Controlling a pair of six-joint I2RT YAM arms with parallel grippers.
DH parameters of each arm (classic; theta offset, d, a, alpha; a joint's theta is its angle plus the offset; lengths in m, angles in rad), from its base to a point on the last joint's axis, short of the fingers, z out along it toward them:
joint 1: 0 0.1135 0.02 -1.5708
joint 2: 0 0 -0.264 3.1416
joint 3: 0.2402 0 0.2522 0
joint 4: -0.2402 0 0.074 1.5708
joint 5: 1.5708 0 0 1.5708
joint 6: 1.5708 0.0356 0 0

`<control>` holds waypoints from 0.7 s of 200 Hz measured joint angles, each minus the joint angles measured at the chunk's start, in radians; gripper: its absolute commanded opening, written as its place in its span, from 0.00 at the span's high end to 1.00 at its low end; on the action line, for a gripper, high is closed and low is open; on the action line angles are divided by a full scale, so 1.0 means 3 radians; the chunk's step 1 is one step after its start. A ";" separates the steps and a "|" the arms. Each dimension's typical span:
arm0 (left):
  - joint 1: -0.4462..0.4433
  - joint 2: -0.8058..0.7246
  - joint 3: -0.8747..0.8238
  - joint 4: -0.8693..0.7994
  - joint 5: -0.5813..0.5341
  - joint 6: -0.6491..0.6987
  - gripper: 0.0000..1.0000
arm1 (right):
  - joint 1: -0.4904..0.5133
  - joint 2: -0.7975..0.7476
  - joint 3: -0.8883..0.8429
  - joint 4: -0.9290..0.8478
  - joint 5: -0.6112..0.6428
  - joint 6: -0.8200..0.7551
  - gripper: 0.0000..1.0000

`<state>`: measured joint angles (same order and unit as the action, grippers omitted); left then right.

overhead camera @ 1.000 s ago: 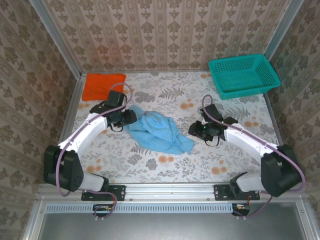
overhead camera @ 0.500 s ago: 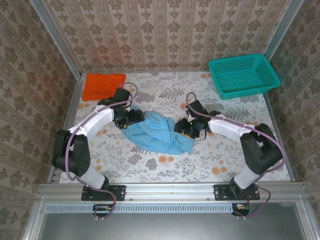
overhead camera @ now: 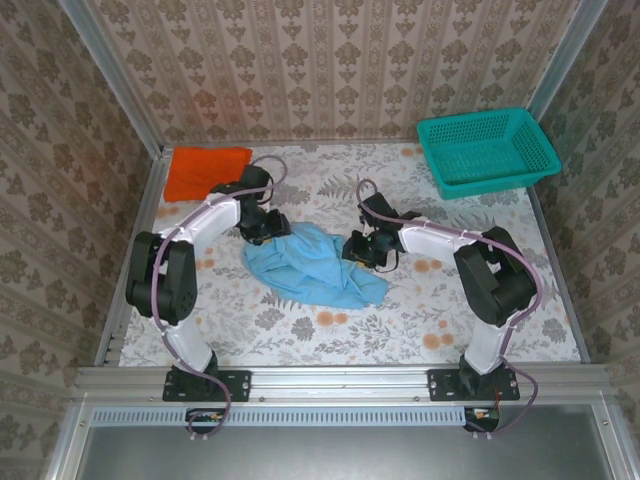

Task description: Fold and stack the t-shirts

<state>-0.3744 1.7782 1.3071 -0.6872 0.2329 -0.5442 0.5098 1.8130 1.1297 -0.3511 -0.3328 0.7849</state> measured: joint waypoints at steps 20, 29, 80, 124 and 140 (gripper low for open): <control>0.0000 0.0043 0.0033 0.0009 0.0005 0.0037 0.80 | 0.0000 0.0001 0.0072 -0.0052 -0.0003 -0.0014 0.88; 0.0000 0.0060 0.0033 0.0008 0.0018 0.0064 0.80 | 0.0000 0.0001 0.0086 -0.0069 -0.0001 -0.0006 0.90; -0.0001 0.0088 0.0033 0.0024 0.0074 0.0051 0.81 | -0.0001 -0.0003 0.0090 -0.0196 -0.0001 -0.0075 1.00; -0.0014 0.0088 0.0031 0.0056 0.0116 0.0066 1.00 | -0.0037 -0.0181 0.0088 -0.0305 0.0010 -0.0075 1.00; -0.0005 0.0076 0.0058 0.0072 0.0121 0.0055 1.00 | -0.0134 -0.0347 0.0089 -0.0340 -0.0053 -0.0064 1.00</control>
<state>-0.3759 1.8011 1.3247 -0.6655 0.2691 -0.5278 0.4698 1.7088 1.1564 -0.4530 -0.3489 0.7658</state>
